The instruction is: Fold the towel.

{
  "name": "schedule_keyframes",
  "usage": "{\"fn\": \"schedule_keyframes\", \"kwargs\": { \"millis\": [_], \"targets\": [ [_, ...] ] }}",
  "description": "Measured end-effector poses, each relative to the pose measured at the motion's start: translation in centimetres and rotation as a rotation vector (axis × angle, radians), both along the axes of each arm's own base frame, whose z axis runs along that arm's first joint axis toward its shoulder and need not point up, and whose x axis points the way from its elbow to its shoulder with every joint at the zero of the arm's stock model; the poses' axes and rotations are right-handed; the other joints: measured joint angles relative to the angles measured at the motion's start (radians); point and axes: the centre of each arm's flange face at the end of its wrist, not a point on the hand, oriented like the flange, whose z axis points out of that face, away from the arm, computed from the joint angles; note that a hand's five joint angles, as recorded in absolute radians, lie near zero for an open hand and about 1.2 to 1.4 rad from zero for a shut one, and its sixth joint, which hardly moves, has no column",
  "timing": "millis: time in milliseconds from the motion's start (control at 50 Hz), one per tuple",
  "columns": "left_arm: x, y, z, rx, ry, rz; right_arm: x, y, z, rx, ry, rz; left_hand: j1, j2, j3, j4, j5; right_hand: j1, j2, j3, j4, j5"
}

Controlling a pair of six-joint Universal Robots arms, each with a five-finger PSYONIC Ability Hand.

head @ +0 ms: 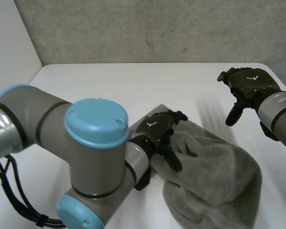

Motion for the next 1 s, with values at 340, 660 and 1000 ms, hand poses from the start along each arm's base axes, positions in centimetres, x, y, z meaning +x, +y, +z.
{"fn": "schedule_keyframes", "kwargs": {
  "millis": [340,660,1000],
  "targets": [
    [3.4,-8.0,4.5,-0.200,-0.009,0.127,-1.3,0.9,0.6,0.086,0.060,0.032,0.015,0.020,0.020,0.015,0.022,0.001,0.000,0.000,0.000,0.000],
    [0.3,-10.9,-0.9,-0.212,-0.262,-0.111,-8.5,-3.4,-1.6,0.349,-0.131,-0.058,0.026,0.030,0.031,0.026,0.031,0.071,0.043,0.051,0.030,0.072],
    [0.9,-8.9,-5.0,-0.195,-0.470,-0.300,-6.4,0.8,-8.3,0.628,0.017,0.119,0.457,0.442,0.441,0.437,0.443,0.419,0.384,0.384,0.366,0.402]
  ]
}}
